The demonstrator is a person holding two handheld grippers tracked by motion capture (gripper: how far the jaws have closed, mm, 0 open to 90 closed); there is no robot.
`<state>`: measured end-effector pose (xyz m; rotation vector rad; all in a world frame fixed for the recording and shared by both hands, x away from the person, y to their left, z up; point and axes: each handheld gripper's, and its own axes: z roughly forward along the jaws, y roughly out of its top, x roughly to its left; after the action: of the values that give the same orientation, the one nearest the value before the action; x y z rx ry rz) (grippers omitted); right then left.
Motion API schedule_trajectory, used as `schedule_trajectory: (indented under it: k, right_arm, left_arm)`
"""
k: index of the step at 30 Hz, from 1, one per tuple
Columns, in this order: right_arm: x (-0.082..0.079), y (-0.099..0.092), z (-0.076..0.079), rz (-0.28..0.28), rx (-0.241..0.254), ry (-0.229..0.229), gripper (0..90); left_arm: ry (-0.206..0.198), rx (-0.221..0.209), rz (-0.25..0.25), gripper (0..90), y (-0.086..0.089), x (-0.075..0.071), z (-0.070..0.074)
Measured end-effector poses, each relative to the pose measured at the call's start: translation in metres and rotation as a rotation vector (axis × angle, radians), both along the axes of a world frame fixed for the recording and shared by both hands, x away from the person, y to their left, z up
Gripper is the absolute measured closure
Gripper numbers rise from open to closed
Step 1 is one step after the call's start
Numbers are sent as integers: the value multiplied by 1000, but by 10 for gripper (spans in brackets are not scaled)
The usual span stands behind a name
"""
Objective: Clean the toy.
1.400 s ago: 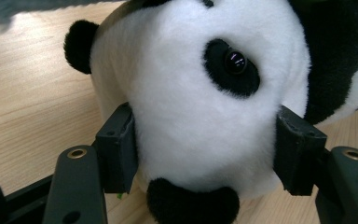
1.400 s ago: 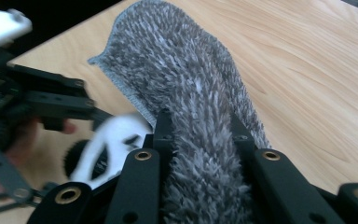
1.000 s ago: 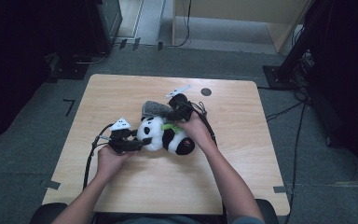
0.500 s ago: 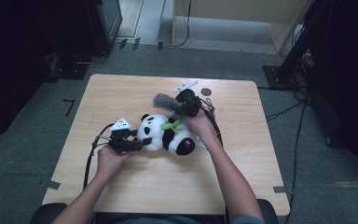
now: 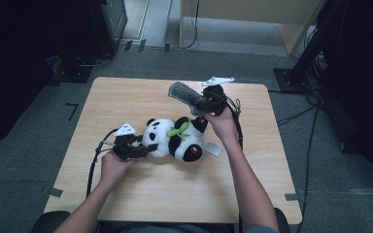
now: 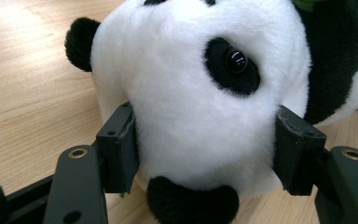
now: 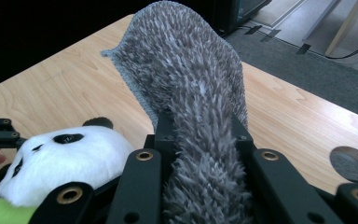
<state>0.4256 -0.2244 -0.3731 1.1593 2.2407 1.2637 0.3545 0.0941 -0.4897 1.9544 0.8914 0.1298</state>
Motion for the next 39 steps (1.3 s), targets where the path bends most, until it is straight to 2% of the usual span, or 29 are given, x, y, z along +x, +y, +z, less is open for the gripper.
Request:
schedule_trajectory:
  k: [2,4,5,9,12,14,16,17,18,21,26,31,33,36,39]
  right_arm:
    - [-1,-2,1,-2,-2,-3,738]
    - [-5,-8,4,-4,-5,13,738]
    - [-10,-13,3,3,-5,31,736]
    - [-17,-18,-1,13,-17,39,732]
    - [-26,-21,-4,13,-30,78,727]
    - [-32,-20,-9,19,-31,53,728]
    - [-32,-18,-16,23,-57,96,726]
    - [-32,-18,-16,23,-57,96,726]
    - [-34,-21,-23,17,-22,82,726]
    - [-36,-25,-29,4,-6,76,724]
    - [-40,-42,-39,-29,30,95,722]
    - [-40,-55,-46,-79,8,125,725]
    - [-39,-59,-49,-89,9,143,726]
    - [-38,-63,-54,-94,16,145,727]
    - [-35,-67,-63,-111,-2,170,727]
  left_arm:
    - [1,1,1,344,0,0,0]
    - [4,3,1,344,0,0,1]
    - [7,2,2,344,0,1,1]
    - [14,3,1,343,0,1,1]
    - [25,0,1,341,0,2,2]
    - [28,-1,2,340,-1,2,2]
    - [28,0,1,340,-1,3,2]
    - [28,0,1,341,-1,3,2]
    - [35,-4,1,341,0,3,2]
    - [41,-7,2,340,0,4,2]
    - [41,-5,4,339,-1,5,3]
    - [42,-3,0,338,-1,6,3]
    - [42,0,-3,337,-1,6,4]
    - [41,0,-6,336,-1,7,4]
    - [38,2,-9,334,-1,7,4]
